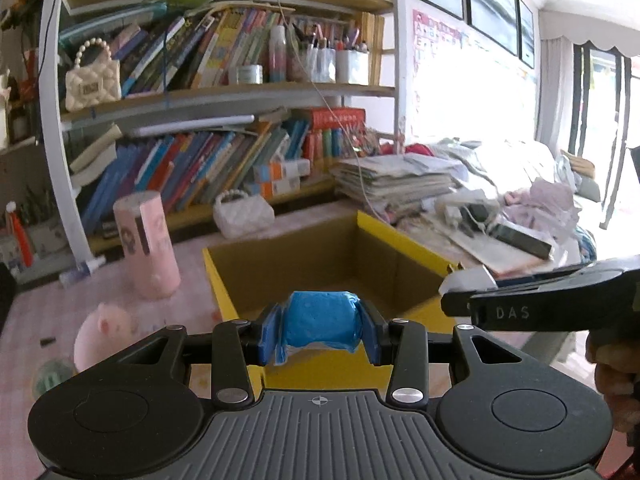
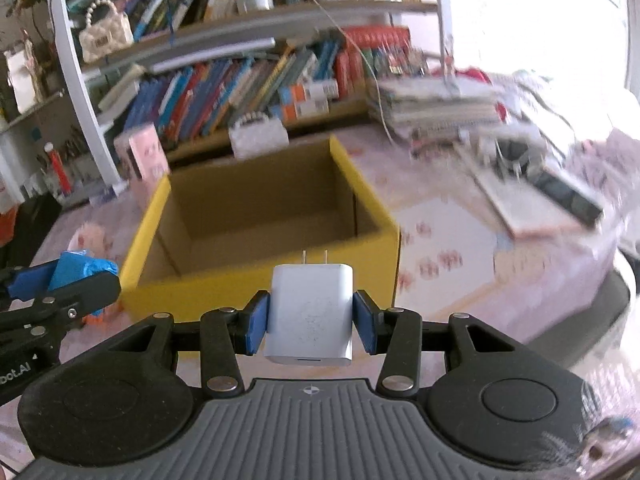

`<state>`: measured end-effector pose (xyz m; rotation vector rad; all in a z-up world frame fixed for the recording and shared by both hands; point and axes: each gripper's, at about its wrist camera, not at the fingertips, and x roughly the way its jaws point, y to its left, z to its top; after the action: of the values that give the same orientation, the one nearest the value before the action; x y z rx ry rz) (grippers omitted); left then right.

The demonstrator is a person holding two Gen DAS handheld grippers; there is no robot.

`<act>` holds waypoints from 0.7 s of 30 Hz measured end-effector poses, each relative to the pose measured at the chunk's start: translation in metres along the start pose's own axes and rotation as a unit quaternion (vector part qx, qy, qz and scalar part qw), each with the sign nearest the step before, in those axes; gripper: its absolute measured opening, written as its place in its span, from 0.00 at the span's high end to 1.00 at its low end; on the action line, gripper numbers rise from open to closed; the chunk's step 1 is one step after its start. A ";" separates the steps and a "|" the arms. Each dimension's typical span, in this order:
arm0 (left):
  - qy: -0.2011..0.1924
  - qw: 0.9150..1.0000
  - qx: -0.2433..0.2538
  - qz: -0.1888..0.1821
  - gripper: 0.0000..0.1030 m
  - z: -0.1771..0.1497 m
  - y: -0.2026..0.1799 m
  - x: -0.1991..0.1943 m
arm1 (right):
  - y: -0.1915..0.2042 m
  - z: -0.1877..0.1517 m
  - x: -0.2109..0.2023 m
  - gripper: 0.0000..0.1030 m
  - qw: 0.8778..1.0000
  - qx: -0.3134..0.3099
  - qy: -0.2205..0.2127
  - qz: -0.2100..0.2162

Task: Organize objects
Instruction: 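Lower both tools into the yellow box and open both to release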

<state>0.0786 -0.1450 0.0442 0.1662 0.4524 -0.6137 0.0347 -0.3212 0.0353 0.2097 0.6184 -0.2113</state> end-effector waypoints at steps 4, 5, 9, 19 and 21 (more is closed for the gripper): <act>0.004 1.000 -0.003 0.011 0.61 0.009 -0.002 0.023 | -0.008 0.025 0.018 0.59 1.000 -0.023 -0.017 0.010; 0.008 1.000 -0.003 0.013 0.61 0.012 -0.003 0.029 | -0.010 0.031 0.023 0.59 0.999 -0.027 -0.018 0.014; 0.018 1.000 -0.001 0.022 0.61 0.016 -0.006 0.049 | -0.015 0.050 0.046 0.59 0.998 -0.046 -0.015 0.032; 0.063 0.997 -0.007 0.048 0.61 0.013 -0.004 0.094 | -0.009 0.070 0.106 0.59 0.992 -0.099 0.032 0.067; 0.073 0.996 -0.006 0.052 0.61 0.012 -0.003 0.103 | -0.006 0.069 0.118 0.59 0.990 -0.112 0.045 0.071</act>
<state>0.1561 -0.2039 0.0074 0.2223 0.5860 -0.4972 0.1645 -0.3606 0.0195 0.0457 0.7093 0.0063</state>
